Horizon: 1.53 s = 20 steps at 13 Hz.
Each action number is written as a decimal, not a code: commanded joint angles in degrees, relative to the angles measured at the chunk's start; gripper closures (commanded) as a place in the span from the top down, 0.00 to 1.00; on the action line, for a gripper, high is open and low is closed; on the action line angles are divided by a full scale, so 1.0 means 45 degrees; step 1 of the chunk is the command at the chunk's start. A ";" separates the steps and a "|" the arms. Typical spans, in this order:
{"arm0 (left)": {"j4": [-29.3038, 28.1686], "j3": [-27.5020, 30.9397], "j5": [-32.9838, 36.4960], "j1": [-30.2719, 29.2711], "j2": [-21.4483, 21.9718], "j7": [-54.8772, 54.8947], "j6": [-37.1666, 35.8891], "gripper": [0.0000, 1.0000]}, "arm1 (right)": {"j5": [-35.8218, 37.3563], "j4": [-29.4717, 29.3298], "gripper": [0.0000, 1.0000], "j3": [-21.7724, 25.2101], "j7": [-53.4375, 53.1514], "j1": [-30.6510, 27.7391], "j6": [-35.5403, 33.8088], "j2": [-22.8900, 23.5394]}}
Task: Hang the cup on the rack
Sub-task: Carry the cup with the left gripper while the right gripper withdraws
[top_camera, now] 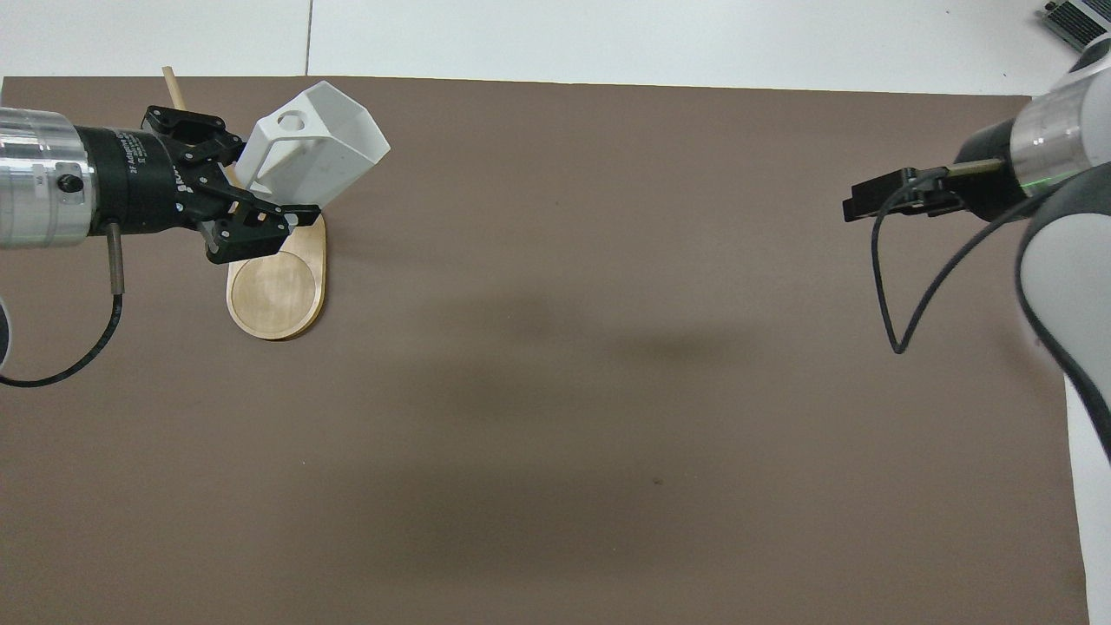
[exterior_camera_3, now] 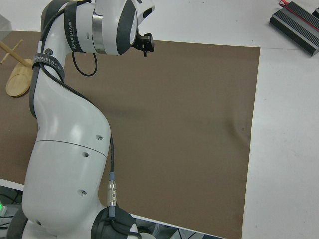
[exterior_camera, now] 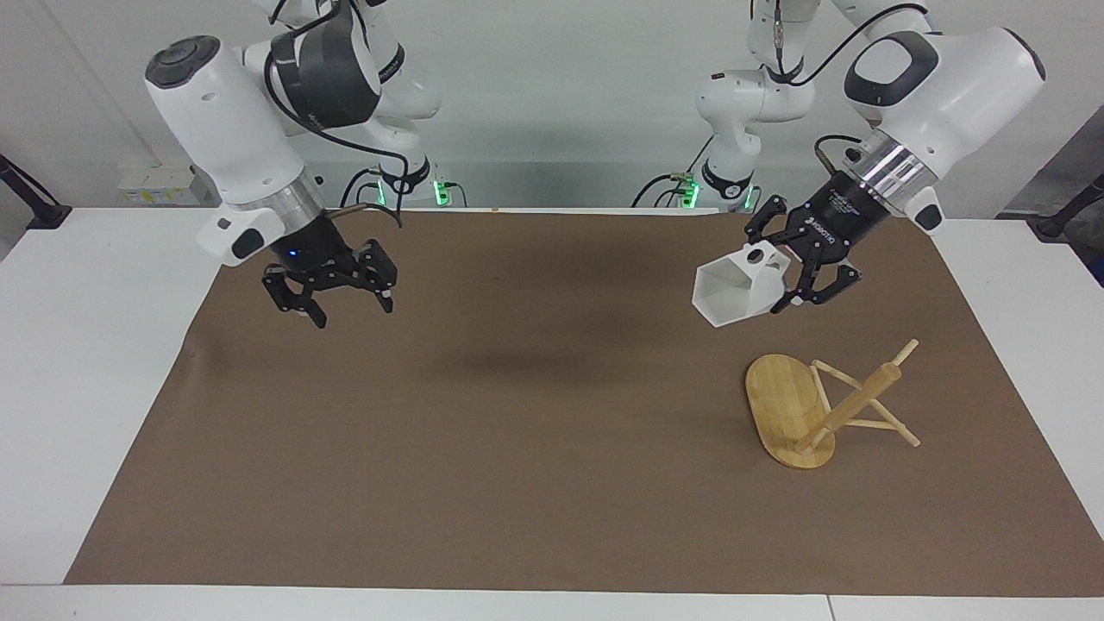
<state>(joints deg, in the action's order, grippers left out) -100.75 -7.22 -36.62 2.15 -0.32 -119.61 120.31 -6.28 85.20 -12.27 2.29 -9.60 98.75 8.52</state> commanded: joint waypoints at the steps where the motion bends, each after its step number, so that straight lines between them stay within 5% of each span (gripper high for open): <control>1: -0.1163 -0.0056 0.0189 -0.0146 0.0521 -0.0664 0.1074 0.00 | 0.1040 -0.0106 1.00 0.1064 -0.0100 0.0881 -0.1003 -0.0388; 6: -0.1614 -0.0075 0.0189 -0.0321 -0.0159 -0.1778 0.3006 0.00 | 0.1745 0.0011 1.00 0.1320 -0.0139 0.1021 -0.1630 -0.0526; 11: -0.2412 -0.0075 0.0189 -0.0127 -0.0553 -0.2559 0.4336 0.00 | 0.1671 0.0109 1.00 0.2745 -0.0119 0.1040 -0.1534 -0.0604; 20: -0.2825 -0.0076 0.0189 -0.0321 -0.0748 -0.3088 0.4788 0.00 | 0.1611 0.0128 1.00 0.2629 -0.0315 0.1821 -0.1554 -0.0956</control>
<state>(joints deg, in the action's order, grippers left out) -112.49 -7.56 -36.61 1.06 -3.96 -132.33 140.35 0.98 85.08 -0.26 2.08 -1.69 91.94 5.44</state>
